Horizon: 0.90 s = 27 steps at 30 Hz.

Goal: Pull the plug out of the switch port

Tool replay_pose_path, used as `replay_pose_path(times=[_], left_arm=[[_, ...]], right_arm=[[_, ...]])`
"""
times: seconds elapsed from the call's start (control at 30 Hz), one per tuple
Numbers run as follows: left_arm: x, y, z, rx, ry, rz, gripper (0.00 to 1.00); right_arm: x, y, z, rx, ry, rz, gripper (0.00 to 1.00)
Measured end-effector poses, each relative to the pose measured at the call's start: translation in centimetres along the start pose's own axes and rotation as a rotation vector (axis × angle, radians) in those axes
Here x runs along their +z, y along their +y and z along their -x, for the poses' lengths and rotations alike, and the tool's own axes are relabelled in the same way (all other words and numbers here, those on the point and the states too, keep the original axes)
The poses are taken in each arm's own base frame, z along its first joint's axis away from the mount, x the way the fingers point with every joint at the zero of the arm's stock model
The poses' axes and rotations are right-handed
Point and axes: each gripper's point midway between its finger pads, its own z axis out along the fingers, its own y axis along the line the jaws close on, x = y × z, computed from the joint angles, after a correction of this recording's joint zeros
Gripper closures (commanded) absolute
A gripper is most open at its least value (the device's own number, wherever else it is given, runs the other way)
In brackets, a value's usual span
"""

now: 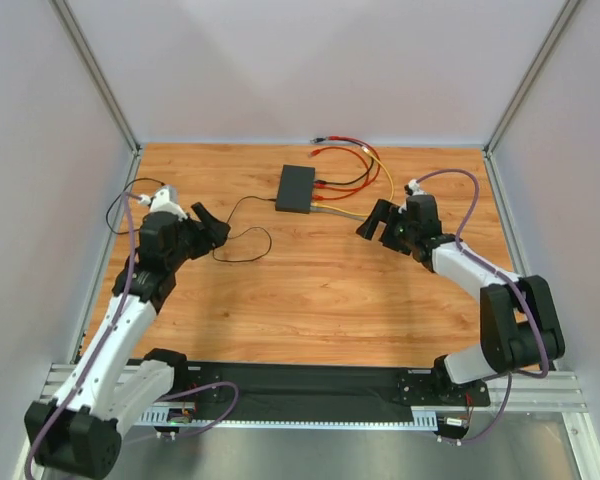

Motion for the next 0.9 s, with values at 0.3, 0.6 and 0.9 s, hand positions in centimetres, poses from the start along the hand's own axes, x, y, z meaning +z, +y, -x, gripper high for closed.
replay_pose_path(times=[0.3, 0.6, 0.9], left_arm=[[7.8, -4.2, -0.8, 0.145, 0.134, -0.066, 0.26], [16.6, -8.8, 2.3, 0.248, 0.05, -0.168, 0.28], [25.5, -10.0, 2.2, 0.298, 0.057, -0.174, 0.31]], right_arm=[[4.2, 3.4, -0.7, 0.034, 0.06, 0.132, 0.0], [7.0, 7.2, 1.2, 0.071, -0.052, 0.232, 0.0], [8.2, 9.4, 3.2, 0.126, -0.167, 0.307, 0.11]])
